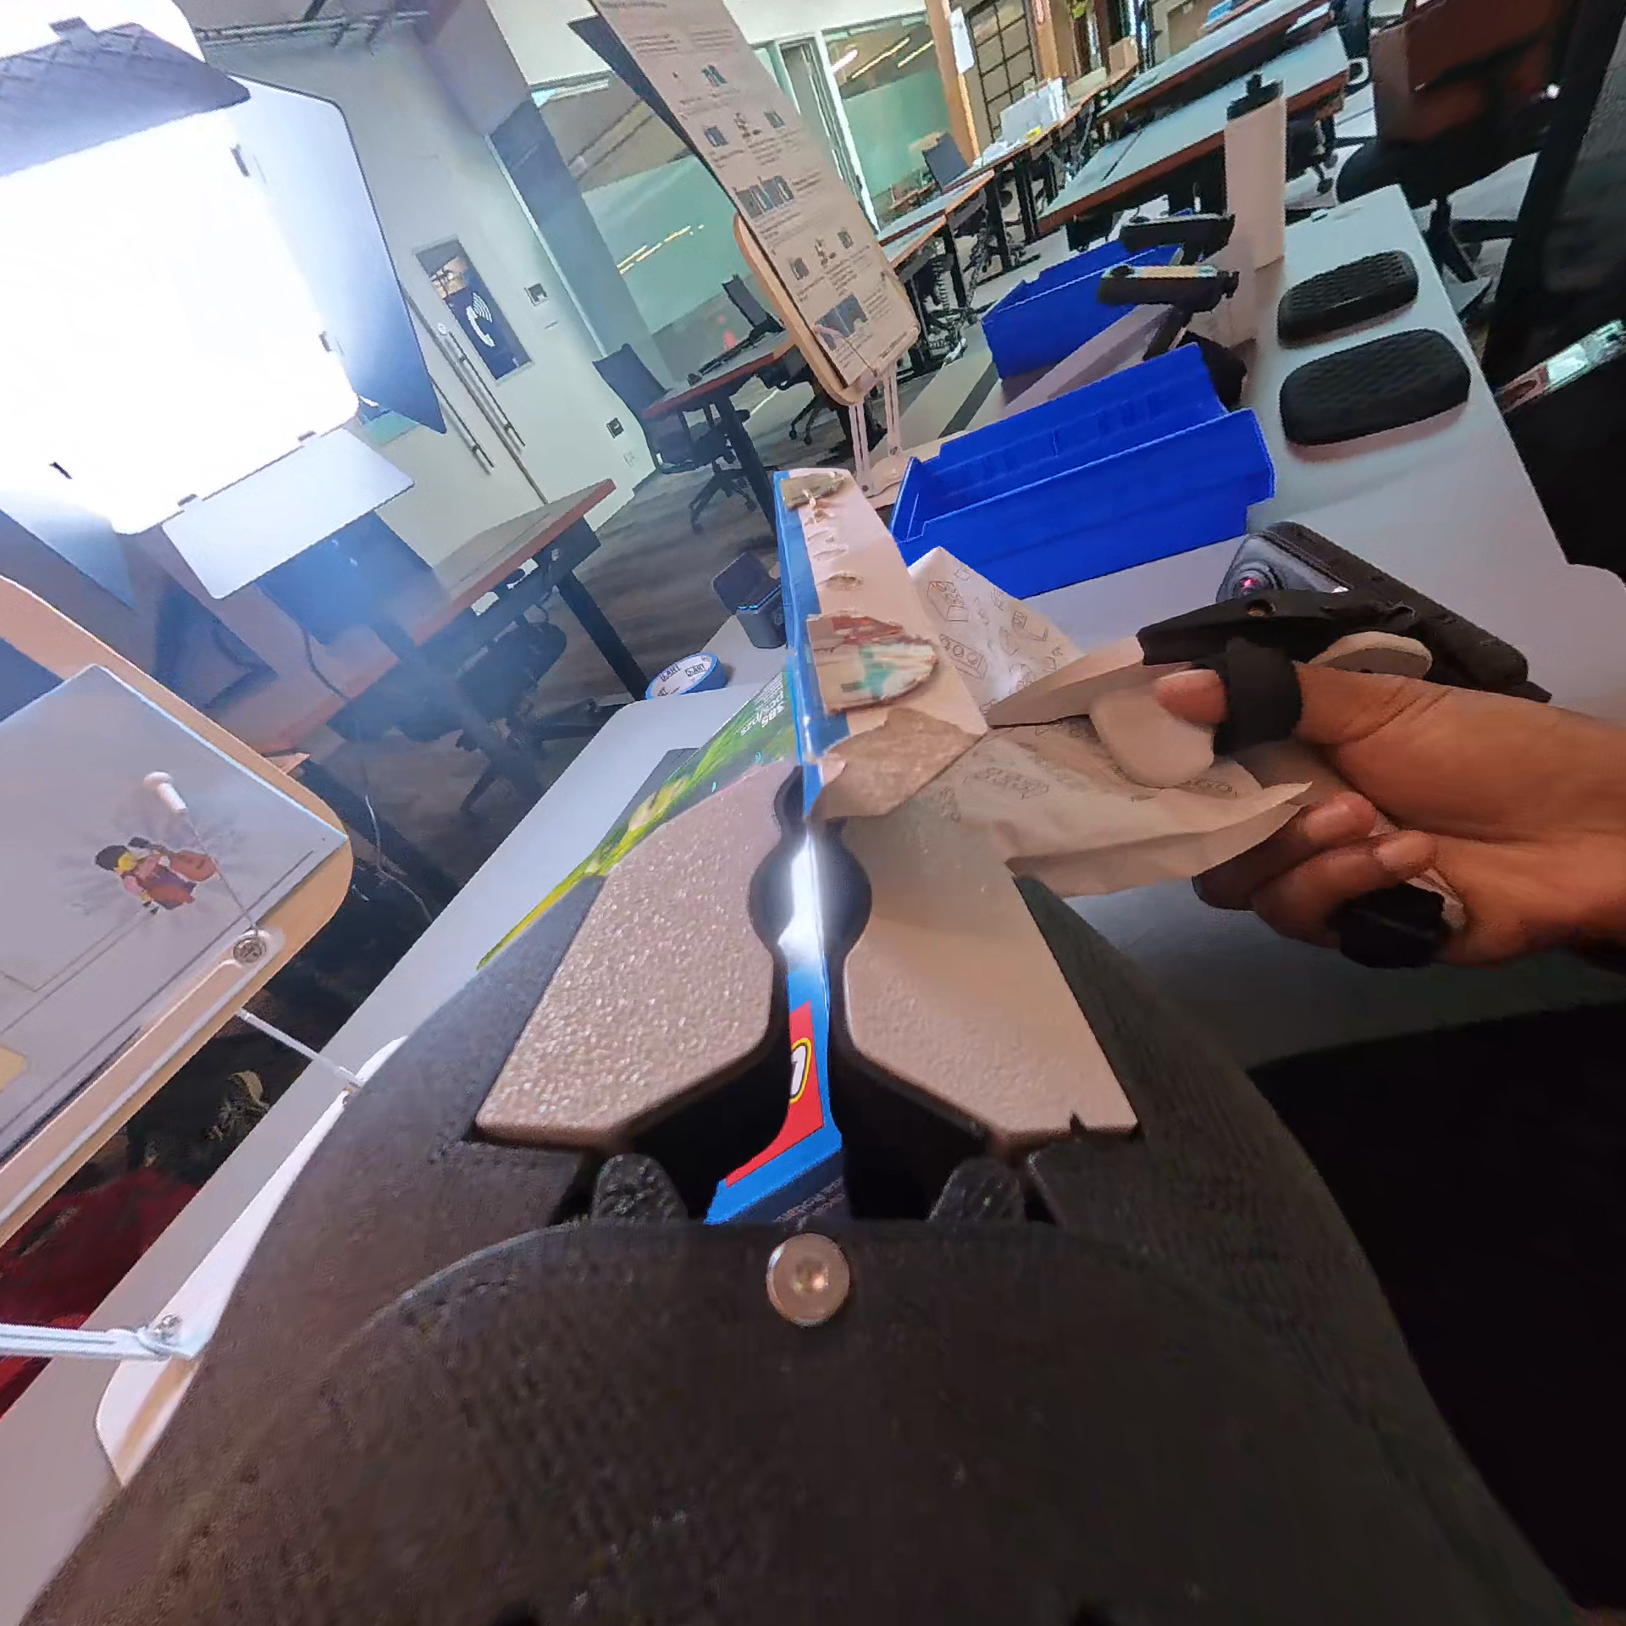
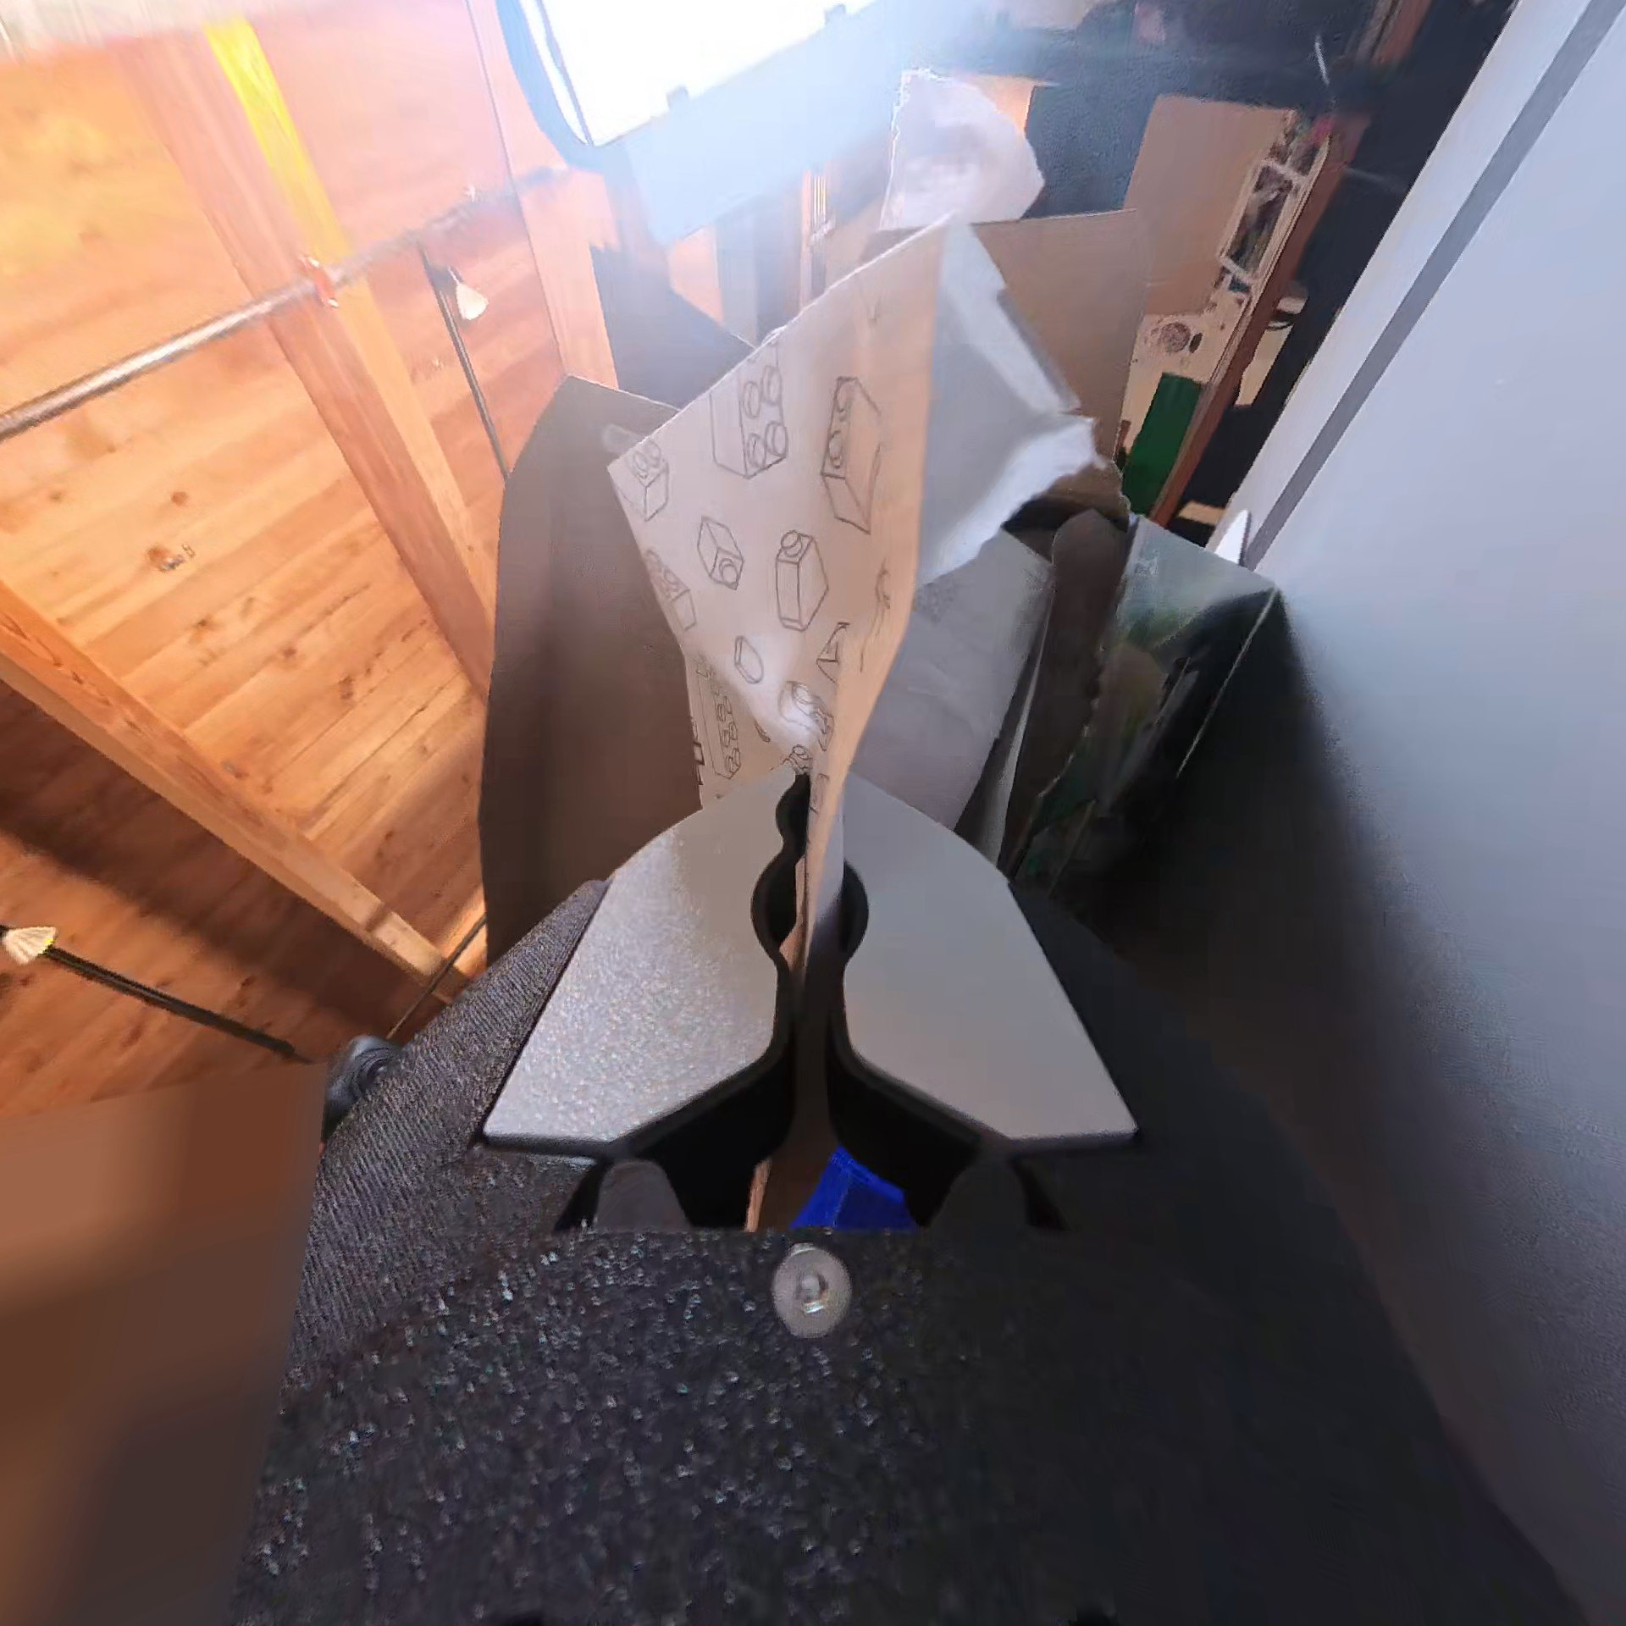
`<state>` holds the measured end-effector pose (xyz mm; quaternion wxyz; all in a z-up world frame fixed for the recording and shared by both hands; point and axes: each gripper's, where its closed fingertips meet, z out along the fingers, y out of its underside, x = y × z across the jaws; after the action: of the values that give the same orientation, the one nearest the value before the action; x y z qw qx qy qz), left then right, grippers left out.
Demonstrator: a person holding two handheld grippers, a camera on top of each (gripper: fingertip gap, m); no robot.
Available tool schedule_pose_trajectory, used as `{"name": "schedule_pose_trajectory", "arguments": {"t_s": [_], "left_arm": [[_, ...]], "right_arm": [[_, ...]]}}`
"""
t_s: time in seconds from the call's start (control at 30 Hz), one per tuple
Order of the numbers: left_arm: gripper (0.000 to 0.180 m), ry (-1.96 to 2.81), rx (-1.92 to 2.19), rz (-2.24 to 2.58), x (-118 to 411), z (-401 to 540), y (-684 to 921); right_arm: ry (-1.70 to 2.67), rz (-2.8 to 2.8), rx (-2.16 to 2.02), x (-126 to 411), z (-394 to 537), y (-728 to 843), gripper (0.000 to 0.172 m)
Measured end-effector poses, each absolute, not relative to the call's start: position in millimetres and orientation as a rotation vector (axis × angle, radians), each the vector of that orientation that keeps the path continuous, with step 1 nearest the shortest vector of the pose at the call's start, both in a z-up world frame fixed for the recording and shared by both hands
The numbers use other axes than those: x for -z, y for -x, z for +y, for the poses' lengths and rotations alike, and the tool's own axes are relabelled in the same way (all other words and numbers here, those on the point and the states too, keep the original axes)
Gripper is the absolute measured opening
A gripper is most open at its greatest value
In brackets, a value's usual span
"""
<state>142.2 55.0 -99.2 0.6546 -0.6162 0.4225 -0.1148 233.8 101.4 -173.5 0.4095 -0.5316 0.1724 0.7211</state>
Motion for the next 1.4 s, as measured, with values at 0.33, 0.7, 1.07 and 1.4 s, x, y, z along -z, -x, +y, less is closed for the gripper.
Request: {"name": "schedule_pose_trajectory", "arguments": {"t_s": [0.33,0.7,1.07,1.4], "left_arm": [[0.002,1.383,0.223,1.002,107,53,-160],[0.001,1.379,0.235,1.027,108,46,-175],[0.002,1.348,0.193,1.022,104,42,-164],[0.002,1.328,0.162,1.043,110,42,-168]], "right_arm": [[1.462,0.342,-1.889,175,84,-177,0.000],[1.537,0.322,-1.840,185,80,-156,0.000],[1.558,0.122,-1.679,181,93,-171,0.000],[1.491,0.359,-1.738,186,104,-192,0.000]]}}
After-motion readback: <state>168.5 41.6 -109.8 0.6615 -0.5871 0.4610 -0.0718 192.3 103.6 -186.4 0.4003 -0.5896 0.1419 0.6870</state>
